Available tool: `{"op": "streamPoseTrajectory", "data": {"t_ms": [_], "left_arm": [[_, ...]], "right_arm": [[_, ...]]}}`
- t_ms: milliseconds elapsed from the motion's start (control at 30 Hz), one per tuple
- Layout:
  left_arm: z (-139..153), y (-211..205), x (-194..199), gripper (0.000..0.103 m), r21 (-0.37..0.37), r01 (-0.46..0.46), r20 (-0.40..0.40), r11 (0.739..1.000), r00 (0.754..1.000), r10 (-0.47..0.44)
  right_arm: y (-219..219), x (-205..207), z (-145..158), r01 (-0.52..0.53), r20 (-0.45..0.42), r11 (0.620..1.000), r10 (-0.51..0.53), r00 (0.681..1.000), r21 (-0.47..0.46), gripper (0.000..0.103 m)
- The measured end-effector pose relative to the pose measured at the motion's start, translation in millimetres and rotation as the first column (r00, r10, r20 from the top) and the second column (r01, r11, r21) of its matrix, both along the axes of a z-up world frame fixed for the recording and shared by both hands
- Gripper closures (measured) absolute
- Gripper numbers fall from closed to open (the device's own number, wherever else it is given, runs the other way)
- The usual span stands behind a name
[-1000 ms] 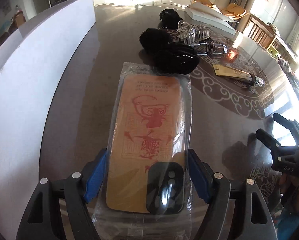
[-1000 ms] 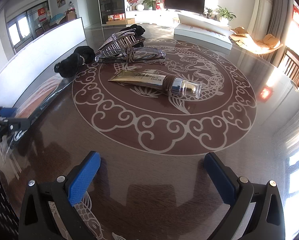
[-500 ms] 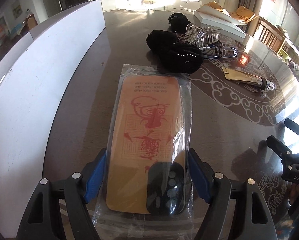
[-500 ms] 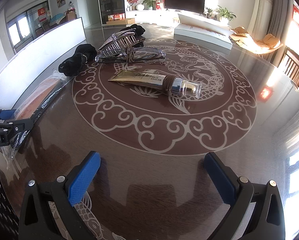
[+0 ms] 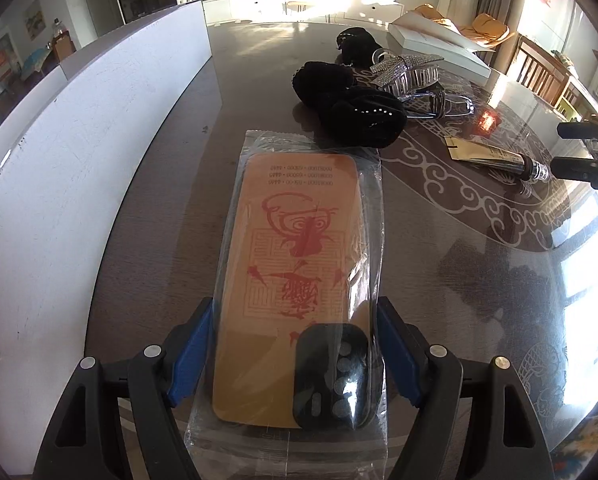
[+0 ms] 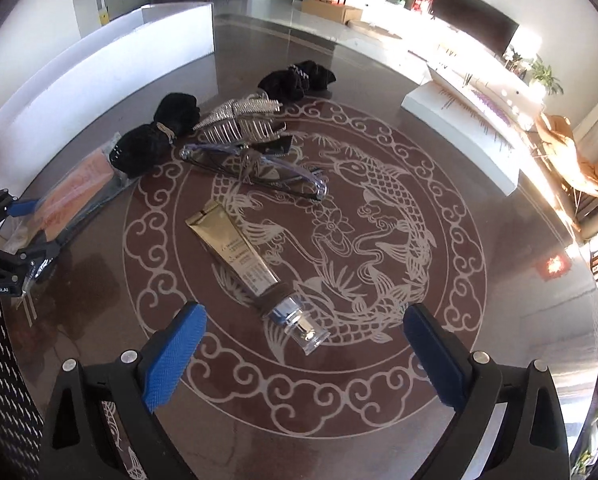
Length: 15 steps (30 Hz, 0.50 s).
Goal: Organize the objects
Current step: 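Grasp the bagged phone case with the left tool while the right tool grasps the gold tube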
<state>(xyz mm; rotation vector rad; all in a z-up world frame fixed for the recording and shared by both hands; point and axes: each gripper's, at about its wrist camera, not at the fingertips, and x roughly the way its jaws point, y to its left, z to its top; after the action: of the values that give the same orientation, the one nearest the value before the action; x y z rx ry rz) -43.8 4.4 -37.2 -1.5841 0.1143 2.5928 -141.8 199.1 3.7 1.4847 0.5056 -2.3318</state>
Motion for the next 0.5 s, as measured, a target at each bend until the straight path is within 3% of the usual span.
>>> {"op": "streamPoseTrajectory", "data": {"t_ms": [100,233,367,500], "left_arm": [[0,0,0,0.027,0.001,-0.001,-0.001,1.0,1.0,0.001],[1,0,1,0.027,0.0,-0.002,-0.002,1.0,1.0,0.002],[1,0,1,0.027,0.001,-0.002,-0.002,1.0,1.0,0.002],[1,0,-1,0.027,0.003,-0.003,-0.002,1.0,1.0,0.003]], "right_arm": [[2,-8,-7,-0.032,0.078,0.999,0.032,0.996,-0.006,0.004],[-11,-10,-18,-0.062,0.109,0.998,0.059,0.992,0.017,0.004],[-28,-10,-29,-0.11,0.088,0.993,0.105,0.991,0.051,0.004],[-31,-16,-30,-0.098,0.074,0.995,0.098,0.992,-0.004,0.006]]}}
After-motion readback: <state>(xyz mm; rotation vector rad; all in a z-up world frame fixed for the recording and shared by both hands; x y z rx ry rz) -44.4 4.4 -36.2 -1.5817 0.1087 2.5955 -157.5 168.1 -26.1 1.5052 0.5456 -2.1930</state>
